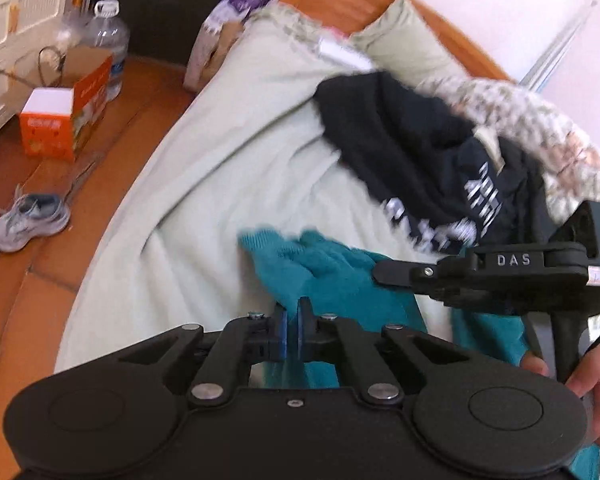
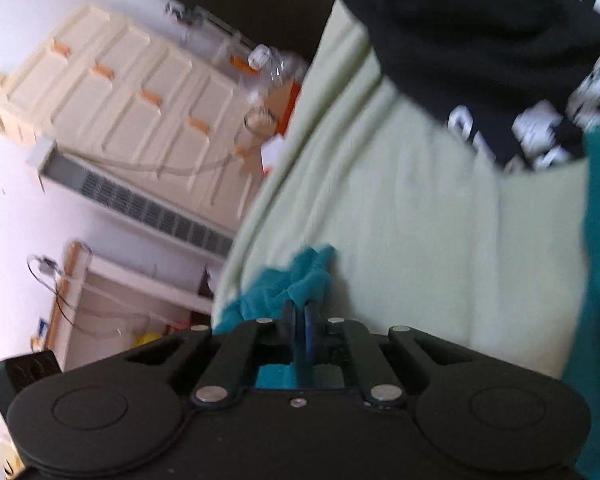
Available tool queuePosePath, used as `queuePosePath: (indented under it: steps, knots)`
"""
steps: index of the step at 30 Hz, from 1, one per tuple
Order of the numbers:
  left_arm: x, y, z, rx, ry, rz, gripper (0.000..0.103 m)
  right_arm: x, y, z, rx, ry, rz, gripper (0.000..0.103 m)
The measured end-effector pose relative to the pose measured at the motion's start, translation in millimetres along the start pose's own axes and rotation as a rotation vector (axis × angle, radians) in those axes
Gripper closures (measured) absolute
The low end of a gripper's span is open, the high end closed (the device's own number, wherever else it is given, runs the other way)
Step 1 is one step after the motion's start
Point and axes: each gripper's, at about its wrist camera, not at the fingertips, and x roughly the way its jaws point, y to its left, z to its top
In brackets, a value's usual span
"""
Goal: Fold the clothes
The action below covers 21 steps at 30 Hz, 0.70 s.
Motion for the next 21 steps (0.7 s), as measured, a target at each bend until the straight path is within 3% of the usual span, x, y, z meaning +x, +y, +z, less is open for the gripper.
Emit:
queuePosePath:
  steps: [4, 7, 8, 9, 11, 15, 17, 21]
  knots:
    - [16, -7, 4, 0.080, 0.029, 0.061, 0.100, 5, 15, 1, -0.102, -0.040, -0.054, 0.099]
    - [29, -6, 0, 0.121, 0.081, 0.134, 0.098, 29, 11, 0, -0.103, 0.003, -0.115, 0.097]
    - [34, -5, -2, 0.126, 0.103, 0.168, 0.091, 34, 10, 0, -0.112, 0.017, -0.139, 0.085]
    - [33, -4, -3, 0.119, 0.105, 0.180, 0.089, 34, 11, -2, -0.120, 0.020, -0.159, 0.066]
    - [26, -4, -1, 0.087, 0.085, 0.183, 0.086, 21, 12, -5, -0.131, -0.003, -0.184, 0.056]
    - [2, -17, 8, 0.072, 0.025, 0.156, 0.082, -64, 1, -13, -0.128, -0.130, -0.218, 0.041]
    - [-12, -29, 13, 0.071, -0.014, 0.131, 0.069, -119, -17, -19, -0.123, -0.200, -0.295, 0.037]
    - [-29, -57, 15, 0.030, -0.032, -0.010, 0.062, -216, -59, -33, -0.091, -0.301, -0.493, 0.032]
